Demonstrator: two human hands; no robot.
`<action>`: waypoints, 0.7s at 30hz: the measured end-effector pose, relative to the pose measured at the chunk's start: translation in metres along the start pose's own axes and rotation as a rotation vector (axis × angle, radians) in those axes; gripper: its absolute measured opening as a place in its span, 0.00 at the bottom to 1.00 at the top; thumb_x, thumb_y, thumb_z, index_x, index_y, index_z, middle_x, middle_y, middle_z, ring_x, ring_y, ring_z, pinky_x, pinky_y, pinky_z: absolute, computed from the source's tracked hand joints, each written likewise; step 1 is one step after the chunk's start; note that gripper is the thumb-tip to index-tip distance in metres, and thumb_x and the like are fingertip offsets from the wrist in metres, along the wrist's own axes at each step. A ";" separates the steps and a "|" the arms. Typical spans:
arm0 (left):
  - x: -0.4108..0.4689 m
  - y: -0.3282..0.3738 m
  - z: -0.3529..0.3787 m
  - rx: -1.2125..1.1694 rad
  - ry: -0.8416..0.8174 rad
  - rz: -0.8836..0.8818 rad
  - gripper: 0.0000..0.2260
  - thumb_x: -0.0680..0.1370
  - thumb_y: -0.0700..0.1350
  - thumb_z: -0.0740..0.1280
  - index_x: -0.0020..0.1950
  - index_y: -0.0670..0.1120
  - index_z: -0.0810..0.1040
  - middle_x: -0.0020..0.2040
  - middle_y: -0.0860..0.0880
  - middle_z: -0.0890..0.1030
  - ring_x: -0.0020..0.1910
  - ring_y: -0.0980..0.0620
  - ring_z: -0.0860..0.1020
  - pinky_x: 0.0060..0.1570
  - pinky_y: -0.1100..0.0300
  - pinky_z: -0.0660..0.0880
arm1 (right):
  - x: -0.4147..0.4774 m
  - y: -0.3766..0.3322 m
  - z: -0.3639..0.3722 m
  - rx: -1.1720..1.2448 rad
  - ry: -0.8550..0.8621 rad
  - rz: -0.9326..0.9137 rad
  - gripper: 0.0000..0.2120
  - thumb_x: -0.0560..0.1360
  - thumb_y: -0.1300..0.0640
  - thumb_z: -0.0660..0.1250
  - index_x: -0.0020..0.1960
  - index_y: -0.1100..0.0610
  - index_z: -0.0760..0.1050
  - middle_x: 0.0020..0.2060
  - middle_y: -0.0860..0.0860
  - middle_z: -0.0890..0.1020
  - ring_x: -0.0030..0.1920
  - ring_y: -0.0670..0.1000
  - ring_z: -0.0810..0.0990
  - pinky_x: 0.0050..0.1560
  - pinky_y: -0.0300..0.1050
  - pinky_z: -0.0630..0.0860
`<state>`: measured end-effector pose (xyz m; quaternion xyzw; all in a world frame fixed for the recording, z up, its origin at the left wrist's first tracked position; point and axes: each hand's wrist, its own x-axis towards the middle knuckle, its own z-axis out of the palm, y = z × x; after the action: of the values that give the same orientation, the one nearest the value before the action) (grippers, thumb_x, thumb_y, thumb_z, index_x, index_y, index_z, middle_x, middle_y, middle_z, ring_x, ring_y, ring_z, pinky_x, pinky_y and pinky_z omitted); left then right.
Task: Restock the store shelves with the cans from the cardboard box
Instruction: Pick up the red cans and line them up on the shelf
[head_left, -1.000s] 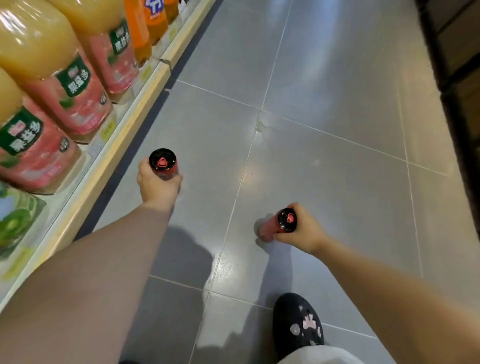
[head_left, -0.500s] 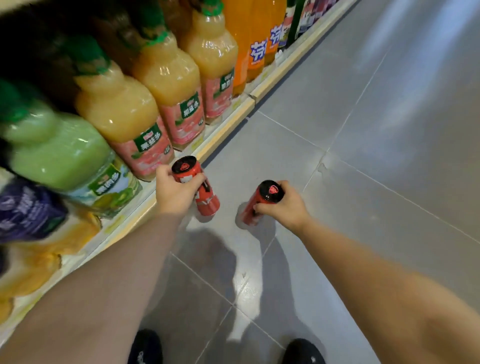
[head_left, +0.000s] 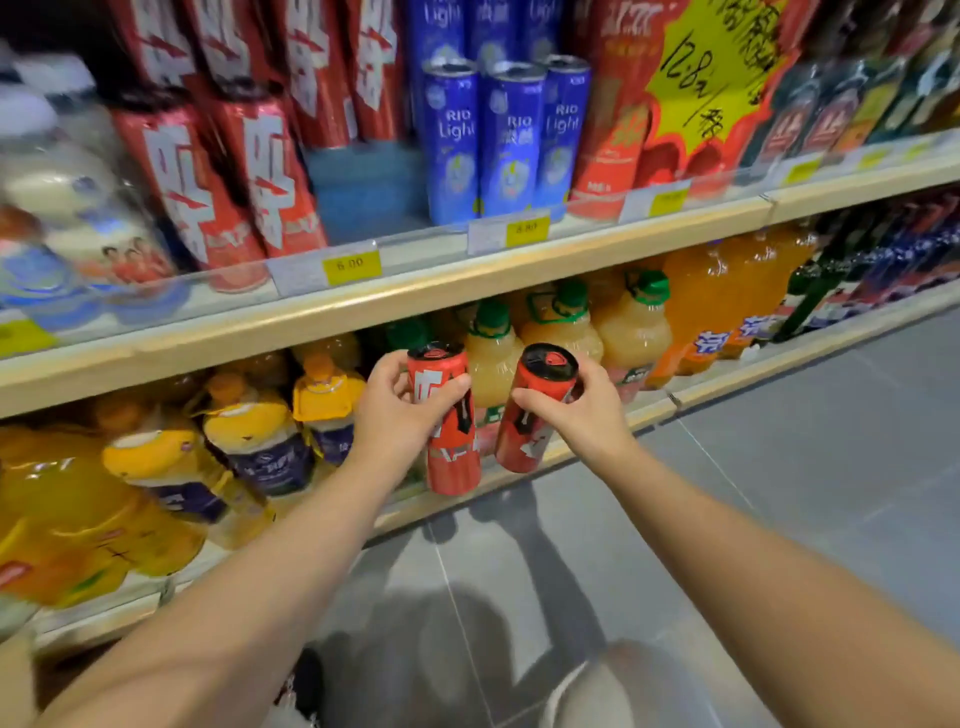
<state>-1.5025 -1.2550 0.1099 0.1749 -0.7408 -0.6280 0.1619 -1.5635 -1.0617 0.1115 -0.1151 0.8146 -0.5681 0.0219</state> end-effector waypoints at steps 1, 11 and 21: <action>0.000 0.015 -0.011 0.006 0.016 0.020 0.30 0.59 0.61 0.76 0.54 0.48 0.74 0.49 0.51 0.83 0.44 0.59 0.82 0.41 0.64 0.77 | 0.004 -0.016 0.002 0.001 -0.013 -0.049 0.21 0.60 0.44 0.77 0.50 0.42 0.75 0.51 0.48 0.81 0.53 0.48 0.79 0.56 0.49 0.75; 0.010 0.132 -0.069 0.137 0.159 0.248 0.21 0.65 0.61 0.73 0.52 0.52 0.75 0.42 0.55 0.82 0.37 0.62 0.80 0.35 0.68 0.73 | 0.040 -0.123 0.017 0.064 -0.018 -0.337 0.25 0.58 0.35 0.73 0.51 0.42 0.73 0.49 0.45 0.80 0.50 0.47 0.79 0.54 0.49 0.75; 0.043 0.207 -0.084 0.404 0.155 0.456 0.24 0.65 0.60 0.74 0.58 0.58 0.74 0.51 0.64 0.74 0.51 0.66 0.73 0.48 0.69 0.68 | 0.060 -0.161 0.016 0.070 0.074 -0.383 0.27 0.57 0.31 0.71 0.50 0.41 0.71 0.44 0.29 0.77 0.46 0.40 0.79 0.50 0.49 0.77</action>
<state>-1.5134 -1.3171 0.3283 0.0800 -0.8562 -0.4003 0.3166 -1.5927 -1.1418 0.2609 -0.2460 0.7578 -0.5937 -0.1125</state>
